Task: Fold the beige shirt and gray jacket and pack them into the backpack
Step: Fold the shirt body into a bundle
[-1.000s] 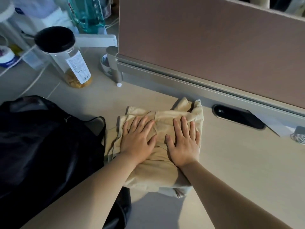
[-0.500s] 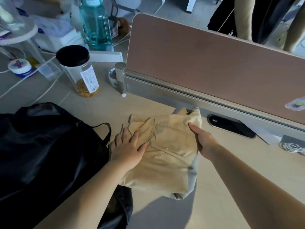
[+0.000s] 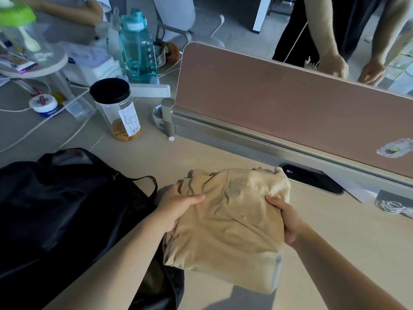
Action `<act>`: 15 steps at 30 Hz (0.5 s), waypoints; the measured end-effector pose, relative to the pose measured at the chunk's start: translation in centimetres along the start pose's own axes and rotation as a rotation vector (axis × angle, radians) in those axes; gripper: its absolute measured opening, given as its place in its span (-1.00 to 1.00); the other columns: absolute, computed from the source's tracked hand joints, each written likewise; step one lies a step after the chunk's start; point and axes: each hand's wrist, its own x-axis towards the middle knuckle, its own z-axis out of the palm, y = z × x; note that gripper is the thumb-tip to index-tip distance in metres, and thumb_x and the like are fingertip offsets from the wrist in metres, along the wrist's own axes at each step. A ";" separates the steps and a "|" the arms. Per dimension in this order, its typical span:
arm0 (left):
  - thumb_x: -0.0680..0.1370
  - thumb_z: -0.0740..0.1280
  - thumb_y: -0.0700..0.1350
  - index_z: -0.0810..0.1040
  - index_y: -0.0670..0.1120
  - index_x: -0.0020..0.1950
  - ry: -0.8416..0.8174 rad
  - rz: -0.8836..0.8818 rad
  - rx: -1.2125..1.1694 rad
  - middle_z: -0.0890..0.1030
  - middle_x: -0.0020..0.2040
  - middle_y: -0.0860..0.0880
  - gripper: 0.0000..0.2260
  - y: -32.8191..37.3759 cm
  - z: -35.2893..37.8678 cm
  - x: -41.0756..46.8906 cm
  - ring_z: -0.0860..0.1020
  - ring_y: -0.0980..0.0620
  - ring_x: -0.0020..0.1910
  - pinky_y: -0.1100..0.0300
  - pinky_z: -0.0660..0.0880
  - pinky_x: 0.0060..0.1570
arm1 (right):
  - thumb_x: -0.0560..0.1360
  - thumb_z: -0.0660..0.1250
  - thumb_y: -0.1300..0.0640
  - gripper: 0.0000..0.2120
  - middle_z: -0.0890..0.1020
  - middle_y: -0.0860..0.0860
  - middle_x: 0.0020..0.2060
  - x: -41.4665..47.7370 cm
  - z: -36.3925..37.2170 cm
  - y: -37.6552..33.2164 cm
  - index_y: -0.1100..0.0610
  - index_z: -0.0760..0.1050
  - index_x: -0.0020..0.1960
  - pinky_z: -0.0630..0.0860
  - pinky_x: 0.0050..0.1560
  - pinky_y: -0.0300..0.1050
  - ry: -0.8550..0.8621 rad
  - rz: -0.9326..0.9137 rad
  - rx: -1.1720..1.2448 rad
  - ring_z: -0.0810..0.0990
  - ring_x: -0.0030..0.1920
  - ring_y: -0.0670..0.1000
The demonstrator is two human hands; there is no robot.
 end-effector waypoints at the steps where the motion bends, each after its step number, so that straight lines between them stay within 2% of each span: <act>1: 0.28 0.59 0.02 0.57 -0.09 0.16 -0.075 -0.063 -0.047 0.67 0.08 -0.08 -0.50 0.3 0.1 -0.5 0.64 -0.09 0.01 0.01 0.57 0.01 | 0.02 0.64 -0.02 -0.18 0.64 0.25 0.10 -0.3 -0.5 0.1 0.23 0.54 0.23 0.57 0.04 0.13 -0.044 0.000 0.016 0.64 0.06 0.25; 2: 0.31 0.57 0.02 0.62 -0.12 0.04 -0.147 -0.108 -0.053 0.71 -0.05 -0.11 -0.61 0.6 0.4 -1.1 0.67 -0.10 -0.08 0.04 0.59 -0.05 | 0.01 0.64 -0.01 -0.20 0.64 0.26 0.06 -0.6 -0.9 0.2 0.24 0.57 0.18 0.58 0.00 0.13 -0.089 0.001 0.028 0.65 0.02 0.25; 4: 0.38 0.52 0.01 0.65 -0.15 -0.02 -0.240 -0.138 -0.065 0.72 -0.14 -0.12 -0.71 1.1 1.1 -1.8 0.68 -0.09 -0.10 0.10 0.57 -0.07 | 0.01 0.64 0.00 -0.26 0.65 0.28 0.00 -1.5 -1.4 0.0 0.27 0.61 0.13 0.61 -0.08 0.12 -0.171 -0.001 0.053 0.67 -0.05 0.25; 8: 0.39 0.46 0.06 0.62 -0.16 0.13 -0.375 -0.199 -0.223 0.69 0.04 -0.15 -0.59 0.3 1.6 -2.1 0.62 -0.13 0.09 -0.01 0.49 0.18 | 0.09 0.62 0.02 -0.24 0.64 0.28 0.00 -2.6 -2.4 -0.6 0.26 0.54 0.22 0.60 -0.10 0.15 -0.182 -0.014 0.095 0.65 -0.05 0.27; 10: 0.37 0.47 0.10 0.60 -0.15 0.15 -0.343 -0.247 -0.234 0.67 0.06 -0.14 -0.54 -1.1 1.9 -1.9 0.61 -0.13 0.10 0.00 0.49 0.15 | 0.19 0.56 0.00 -0.33 0.64 0.27 0.03 -2.7 -2.1 -0.2 0.27 0.54 0.22 0.61 -0.09 0.13 -0.090 0.026 0.047 0.66 -0.04 0.26; 13: 0.39 0.46 0.18 0.57 -0.11 0.03 -0.126 -0.258 -0.123 0.65 -0.05 -0.10 -0.58 -2.7 2.8 -2.1 0.60 -0.09 -0.04 0.07 0.53 -0.06 | 0.41 0.39 -0.04 -0.51 0.68 0.24 0.00 -2.4 -1.5 1.4 0.26 0.52 0.21 0.64 -0.16 0.05 0.129 0.059 -0.014 0.69 -0.09 0.22; 15: 0.37 0.45 0.23 0.58 -0.15 -0.03 -0.016 -0.165 0.014 0.65 -0.07 -0.08 -0.54 -2.9 3.2 -2.1 0.61 -0.07 -0.09 0.01 0.56 -0.01 | 0.41 0.39 -0.05 -0.52 0.68 0.24 0.01 -2.3 -1.4 2.3 0.24 0.52 0.20 0.61 -0.08 0.06 0.209 0.039 -0.011 0.68 -0.03 0.23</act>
